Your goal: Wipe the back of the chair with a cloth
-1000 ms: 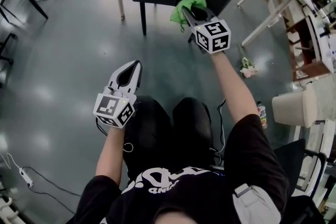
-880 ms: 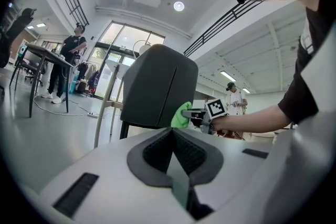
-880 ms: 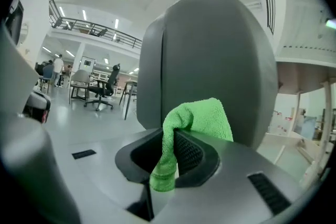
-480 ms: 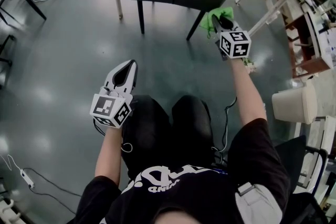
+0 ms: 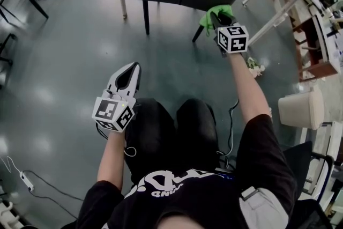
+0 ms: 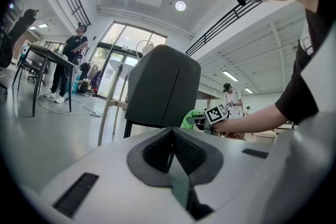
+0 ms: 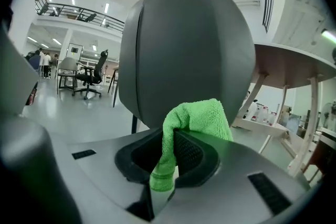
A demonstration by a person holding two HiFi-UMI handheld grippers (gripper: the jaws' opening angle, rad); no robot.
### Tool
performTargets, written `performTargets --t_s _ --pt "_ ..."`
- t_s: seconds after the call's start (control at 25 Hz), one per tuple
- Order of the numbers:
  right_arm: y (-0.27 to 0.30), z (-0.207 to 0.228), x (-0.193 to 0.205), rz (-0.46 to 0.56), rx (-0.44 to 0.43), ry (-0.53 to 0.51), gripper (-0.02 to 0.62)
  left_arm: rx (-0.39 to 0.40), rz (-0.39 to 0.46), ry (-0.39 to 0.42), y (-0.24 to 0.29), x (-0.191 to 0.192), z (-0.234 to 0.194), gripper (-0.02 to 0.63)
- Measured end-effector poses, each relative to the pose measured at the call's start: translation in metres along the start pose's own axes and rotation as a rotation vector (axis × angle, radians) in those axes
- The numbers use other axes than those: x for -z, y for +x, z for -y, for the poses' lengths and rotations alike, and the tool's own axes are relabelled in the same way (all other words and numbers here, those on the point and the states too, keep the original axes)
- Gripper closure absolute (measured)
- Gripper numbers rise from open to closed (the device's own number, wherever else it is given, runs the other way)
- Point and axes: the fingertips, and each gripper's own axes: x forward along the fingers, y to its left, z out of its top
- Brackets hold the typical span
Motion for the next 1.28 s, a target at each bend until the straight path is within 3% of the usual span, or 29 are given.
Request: performTargets --t_s 0.24,0.68,1.04,1.28 --pt "0.038 -0.051 -0.015 0.004 -0.098 -0.045 0.548 -0.016 -0.006 -0.005 -0.001 0.003 -0.009 0.607" --pt "0.108 -0.180 -0.085 0.082 -0.323 -0.112 0.548 -0.045 -0.017 -0.017 -0.004 0.005 -0.028 0.607" --pt "0.128 -0.256 -0.097 0.104 -0.437 -0.109 0.548 -0.083 -0.028 -0.045 -0.013 0.013 -0.047 0.607" --pt "0.115 -0.258 -0.088 0.116 -0.445 -0.090 0.548 -0.073 -0.029 -0.045 -0.005 0.015 -0.044 0.607"
